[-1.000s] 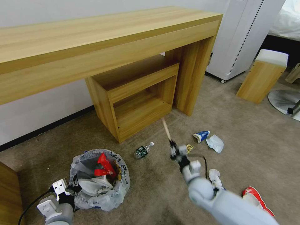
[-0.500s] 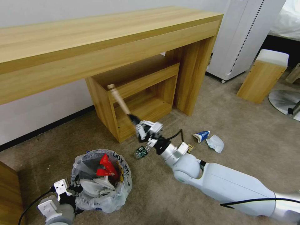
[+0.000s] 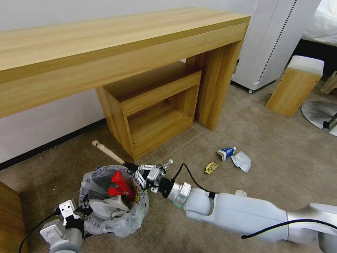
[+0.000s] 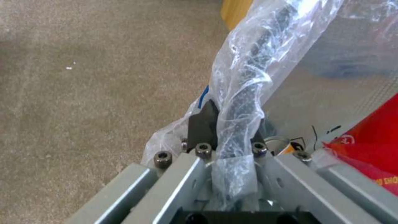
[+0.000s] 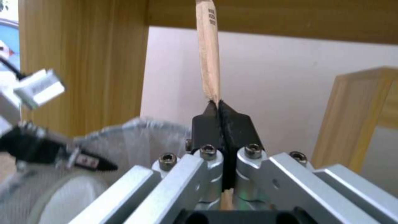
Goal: Pick up the trash bin and place the garbage on the floor into it.
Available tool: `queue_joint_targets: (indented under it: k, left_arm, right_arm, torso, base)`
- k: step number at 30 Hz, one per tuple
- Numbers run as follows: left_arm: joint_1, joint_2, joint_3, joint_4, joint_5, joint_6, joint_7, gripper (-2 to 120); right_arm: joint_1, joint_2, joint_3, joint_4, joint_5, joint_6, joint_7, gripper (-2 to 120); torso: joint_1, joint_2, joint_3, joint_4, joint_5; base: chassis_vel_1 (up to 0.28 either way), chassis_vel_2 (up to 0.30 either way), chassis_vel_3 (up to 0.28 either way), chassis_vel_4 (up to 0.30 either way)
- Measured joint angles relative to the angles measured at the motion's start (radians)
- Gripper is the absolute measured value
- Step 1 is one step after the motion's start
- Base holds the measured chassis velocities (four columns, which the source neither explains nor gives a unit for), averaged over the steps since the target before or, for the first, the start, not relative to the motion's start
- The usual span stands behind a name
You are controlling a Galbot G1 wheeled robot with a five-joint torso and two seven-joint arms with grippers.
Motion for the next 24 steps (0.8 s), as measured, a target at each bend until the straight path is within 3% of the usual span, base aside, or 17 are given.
queue_joint_targets:
  k: [17, 24]
  left_arm:
    - [0.002, -0.008, -0.001, -0.005, 0.001, 0.0, 0.0, 0]
    - [0.001, -0.012, 0.0, -0.006, 0.002, 0.0, 0.001, 0]
  right_arm:
    - [-0.002, 0.051, 0.012, -0.017, -0.02, 0.009, 0.001, 0]
    - [0.031, 0.17, 0.003, -0.103, -0.054, 0.032, -0.011, 0]
  torso:
    - [0.0, 0.0, 0.0, 0.0, -0.0001]
    - [0.0, 0.0, 0.0, 0.0002, -0.0001]
  base:
    - [0.0, 0.0, 0.0, 0.0]
    - [0.0, 0.0, 0.0, 0.0]
